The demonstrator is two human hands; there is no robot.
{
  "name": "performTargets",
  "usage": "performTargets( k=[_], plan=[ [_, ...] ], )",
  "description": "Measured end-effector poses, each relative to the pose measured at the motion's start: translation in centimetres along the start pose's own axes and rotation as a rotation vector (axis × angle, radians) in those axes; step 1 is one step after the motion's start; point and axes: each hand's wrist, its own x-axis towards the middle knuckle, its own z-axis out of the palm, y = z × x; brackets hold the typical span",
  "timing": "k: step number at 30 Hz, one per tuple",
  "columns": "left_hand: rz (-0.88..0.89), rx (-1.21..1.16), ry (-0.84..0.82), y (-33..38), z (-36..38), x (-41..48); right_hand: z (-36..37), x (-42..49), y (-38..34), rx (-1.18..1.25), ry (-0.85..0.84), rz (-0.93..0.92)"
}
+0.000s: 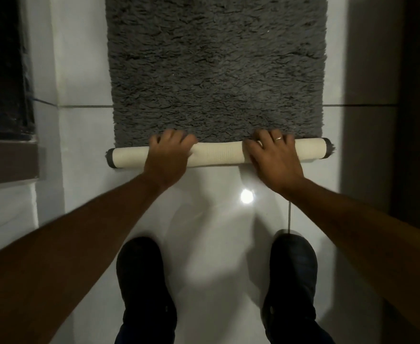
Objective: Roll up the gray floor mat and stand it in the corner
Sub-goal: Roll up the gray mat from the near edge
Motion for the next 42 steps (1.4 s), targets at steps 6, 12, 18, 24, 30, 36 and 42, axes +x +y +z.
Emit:
performTargets(
  k=[6, 12, 18, 24, 30, 36, 42],
  plan=[
    [0.001, 0.100, 0.220, 0.5, 0.9, 0.0, 0.4, 1.3, 0.4, -0.146, -0.141, -0.035],
    [0.067, 0.281, -0.114, -0.9, 1.3, -0.8, 0.2, 2.5, 1.2, -0.083, -0.138, -0.026],
    [0.073, 0.137, -0.024, -1.0, 0.0, 1.1, 0.2, 1.9, 1.2, -0.071, -0.204, 0.020],
    [0.032, 0.041, -0.326, -0.3, -0.9, -2.8, -0.6, -1.3, 0.2, 0.101, -0.400, -0.051],
    [0.109, 0.110, -0.231, 0.5, -0.7, -6.2, -0.6, -2.0, -0.2, 0.229, -0.532, -0.019],
    [0.028, 0.142, -0.241, 2.8, 1.8, -7.5, -0.2, -3.5, -1.0, 0.087, -0.110, 0.061],
    [-0.061, 0.223, -0.269, 1.3, 0.9, 0.5, 1.5, -3.9, -1.5, -0.012, -0.209, 0.077]
  ],
)
